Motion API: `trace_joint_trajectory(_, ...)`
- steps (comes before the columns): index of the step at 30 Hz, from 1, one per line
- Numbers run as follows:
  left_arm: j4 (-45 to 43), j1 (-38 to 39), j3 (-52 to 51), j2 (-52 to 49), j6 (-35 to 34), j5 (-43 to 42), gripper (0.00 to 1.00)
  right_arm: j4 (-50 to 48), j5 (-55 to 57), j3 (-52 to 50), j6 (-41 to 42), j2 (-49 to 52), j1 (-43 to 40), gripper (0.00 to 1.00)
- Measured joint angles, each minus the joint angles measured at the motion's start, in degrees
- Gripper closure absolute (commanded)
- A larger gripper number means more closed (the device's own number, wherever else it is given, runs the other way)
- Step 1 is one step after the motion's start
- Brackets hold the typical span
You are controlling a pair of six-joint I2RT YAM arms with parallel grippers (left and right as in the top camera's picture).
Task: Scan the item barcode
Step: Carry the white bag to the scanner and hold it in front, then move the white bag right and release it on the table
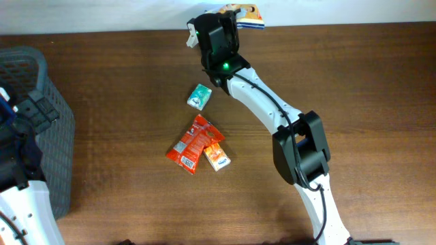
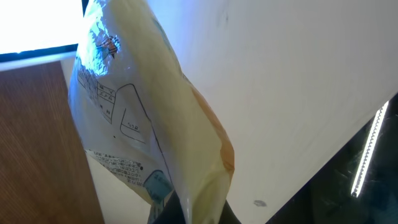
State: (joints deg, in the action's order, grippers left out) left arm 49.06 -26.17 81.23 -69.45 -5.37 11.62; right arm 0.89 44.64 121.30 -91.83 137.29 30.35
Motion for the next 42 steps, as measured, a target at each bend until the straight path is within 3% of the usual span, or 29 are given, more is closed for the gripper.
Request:
trace_joint_trajectory(30, 0.0, 0.0, 0.0, 0.0, 0.0, -0.02, 0.01, -1.79, -1.05, 0.0, -1.11, 1.75, -1.44, 0.96)
trace_joint_trajectory(37, 0.0, 0.0, 0.0, 0.0, 0.0, -0.02, 0.01, 12.28, -3.65, -0.17, 10.27, -2.91, -1.97, 0.96)
trace_joint_trajectory(42, -0.02, 0.0, 0.0, 0.0, 0.0, 0.0, 0.01, 28.13, -6.56, -0.15, 26.03, -18.8, -2.64, 0.96)
